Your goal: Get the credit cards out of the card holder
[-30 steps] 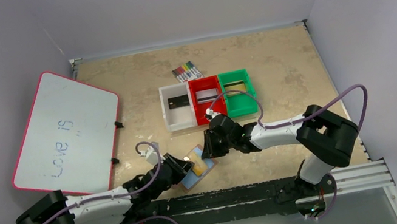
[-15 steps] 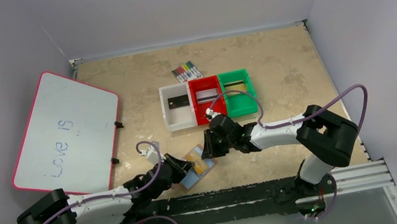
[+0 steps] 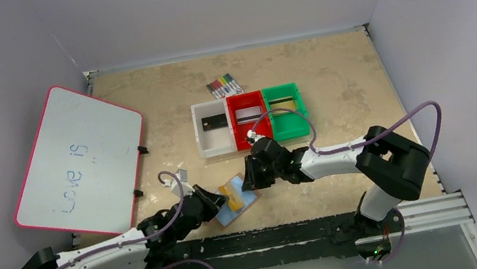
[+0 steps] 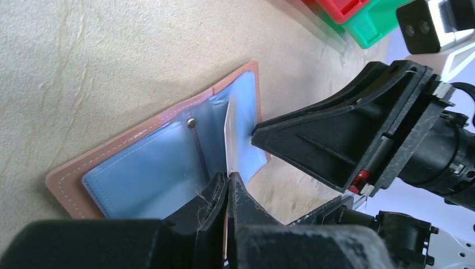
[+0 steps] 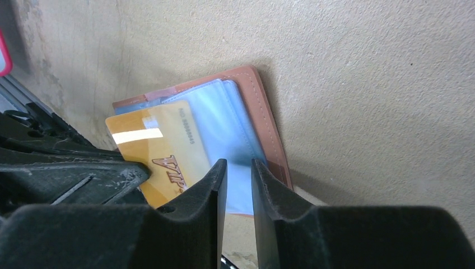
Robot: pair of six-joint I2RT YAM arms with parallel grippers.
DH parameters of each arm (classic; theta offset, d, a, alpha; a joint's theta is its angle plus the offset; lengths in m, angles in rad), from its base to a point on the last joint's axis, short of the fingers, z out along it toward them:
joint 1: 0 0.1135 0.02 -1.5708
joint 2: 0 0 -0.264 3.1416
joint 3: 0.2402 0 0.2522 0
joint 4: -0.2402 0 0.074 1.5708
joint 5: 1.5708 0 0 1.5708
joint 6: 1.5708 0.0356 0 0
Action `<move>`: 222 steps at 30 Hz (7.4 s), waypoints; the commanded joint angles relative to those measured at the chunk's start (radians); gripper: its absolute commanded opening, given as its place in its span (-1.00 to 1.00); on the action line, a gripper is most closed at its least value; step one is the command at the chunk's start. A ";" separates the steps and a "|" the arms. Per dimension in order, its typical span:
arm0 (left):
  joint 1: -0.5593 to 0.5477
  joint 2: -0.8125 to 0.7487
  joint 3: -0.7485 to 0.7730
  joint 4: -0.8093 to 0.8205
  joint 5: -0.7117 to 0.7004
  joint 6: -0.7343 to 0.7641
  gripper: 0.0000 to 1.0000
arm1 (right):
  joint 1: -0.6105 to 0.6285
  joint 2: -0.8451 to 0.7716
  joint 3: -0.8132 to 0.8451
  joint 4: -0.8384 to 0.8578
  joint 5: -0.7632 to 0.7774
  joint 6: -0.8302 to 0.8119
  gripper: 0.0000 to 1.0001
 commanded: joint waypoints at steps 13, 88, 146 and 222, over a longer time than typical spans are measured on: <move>0.000 -0.002 0.300 -0.388 -0.087 0.215 -1.00 | 0.000 -0.113 0.052 -0.125 0.078 -0.060 -0.31; 0.002 -0.230 0.148 0.172 0.189 0.404 -1.00 | -0.213 -0.403 -0.369 0.939 -0.631 0.168 -0.69; 0.002 -0.375 0.269 -0.278 -0.140 0.399 0.55 | -0.254 -0.434 0.166 -0.058 0.501 -1.567 -1.00; 0.002 -0.632 0.408 -0.678 -0.299 0.361 0.57 | -0.503 0.215 0.440 -0.082 0.162 -1.976 -0.89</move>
